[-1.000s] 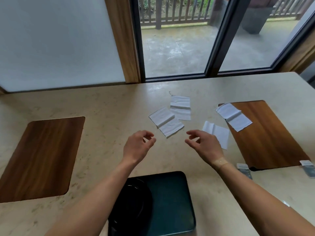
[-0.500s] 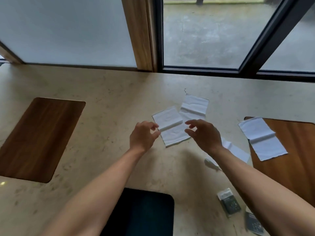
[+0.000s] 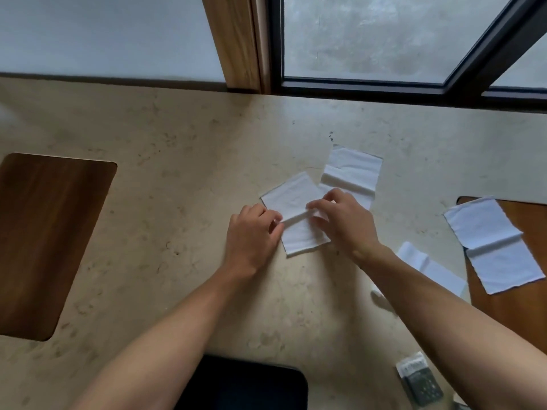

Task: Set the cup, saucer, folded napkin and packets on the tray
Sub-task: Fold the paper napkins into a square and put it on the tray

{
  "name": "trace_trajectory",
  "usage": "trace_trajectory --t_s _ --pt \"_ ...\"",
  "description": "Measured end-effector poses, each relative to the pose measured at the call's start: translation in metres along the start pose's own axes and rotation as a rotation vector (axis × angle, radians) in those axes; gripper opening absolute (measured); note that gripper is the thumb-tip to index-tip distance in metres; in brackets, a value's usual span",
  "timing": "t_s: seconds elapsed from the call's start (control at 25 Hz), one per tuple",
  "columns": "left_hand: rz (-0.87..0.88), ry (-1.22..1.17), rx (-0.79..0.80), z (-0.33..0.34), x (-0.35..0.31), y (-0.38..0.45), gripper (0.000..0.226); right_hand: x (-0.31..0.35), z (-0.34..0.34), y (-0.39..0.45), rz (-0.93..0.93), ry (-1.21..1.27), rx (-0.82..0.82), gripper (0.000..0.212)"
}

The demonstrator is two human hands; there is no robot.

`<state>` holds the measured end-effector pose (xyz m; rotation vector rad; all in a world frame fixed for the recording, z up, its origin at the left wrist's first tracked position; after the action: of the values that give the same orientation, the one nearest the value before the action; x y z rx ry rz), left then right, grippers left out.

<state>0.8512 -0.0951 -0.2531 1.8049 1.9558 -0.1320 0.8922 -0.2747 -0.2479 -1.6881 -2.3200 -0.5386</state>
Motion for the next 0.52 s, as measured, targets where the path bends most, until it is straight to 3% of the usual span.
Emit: trace_trajectory --t_s 0.16,0.36,0.52 --pt "-0.056 -0.082 0.009 -0.002 -0.001 0.002 0.008 -0.002 0.003 0.006 0.07 0.067 -0.002 0.028" --pt "-0.057 -0.23 -0.046 -0.025 -0.007 0.003 0.002 0.003 -0.011 0.007 0.12 0.144 -0.077 0.011" --pt "-0.129 -0.399 -0.029 -0.042 -0.007 -0.001 0.003 0.008 -0.028 -0.005 0.233 0.399 -0.052 0.009"
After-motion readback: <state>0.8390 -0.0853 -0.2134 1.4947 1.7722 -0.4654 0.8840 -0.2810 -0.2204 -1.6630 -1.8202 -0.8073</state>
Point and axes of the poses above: each hand's wrist, its own y-axis towards the middle knuckle, its own z-axis out of the palm, x = y × z, the point moved 6 cm from there along y, towards the middle knuckle, and after that the axes turned 12 degrees about -x, right-handed, at the moved point
